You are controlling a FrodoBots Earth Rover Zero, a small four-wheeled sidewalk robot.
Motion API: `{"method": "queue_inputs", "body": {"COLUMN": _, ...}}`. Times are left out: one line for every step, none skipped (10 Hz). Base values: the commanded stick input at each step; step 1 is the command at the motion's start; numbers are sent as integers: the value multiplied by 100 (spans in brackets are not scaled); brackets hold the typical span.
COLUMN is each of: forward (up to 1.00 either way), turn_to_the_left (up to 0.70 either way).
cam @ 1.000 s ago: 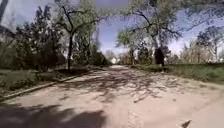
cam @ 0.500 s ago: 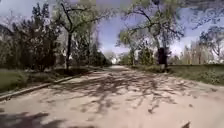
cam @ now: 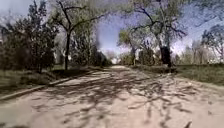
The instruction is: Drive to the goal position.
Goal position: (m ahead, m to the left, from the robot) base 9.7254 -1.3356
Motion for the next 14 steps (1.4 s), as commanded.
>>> {"method": "queue_inputs", "body": {"forward": 70, "turn_to_the_left": 0}}
{"method": "queue_inputs", "body": {"forward": 70, "turn_to_the_left": 0}}
{"method": "queue_inputs", "body": {"forward": 70, "turn_to_the_left": 0}}
{"method": "queue_inputs", "body": {"forward": 70, "turn_to_the_left": 0}}
{"method": "queue_inputs", "body": {"forward": 70, "turn_to_the_left": 0}}
{"method": "queue_inputs", "body": {"forward": 70, "turn_to_the_left": 0}}
{"method": "queue_inputs", "body": {"forward": 70, "turn_to_the_left": 0}}
{"method": "queue_inputs", "body": {"forward": 70, "turn_to_the_left": 0}}
{"method": "queue_inputs", "body": {"forward": 70, "turn_to_the_left": 0}}
{"method": "queue_inputs", "body": {"forward": 70, "turn_to_the_left": 0}}
{"method": "queue_inputs", "body": {"forward": 70, "turn_to_the_left": 0}}
{"method": "queue_inputs", "body": {"forward": 70, "turn_to_the_left": 0}}
{"method": "queue_inputs", "body": {"forward": 70, "turn_to_the_left": 0}}
{"method": "queue_inputs", "body": {"forward": 70, "turn_to_the_left": 0}}
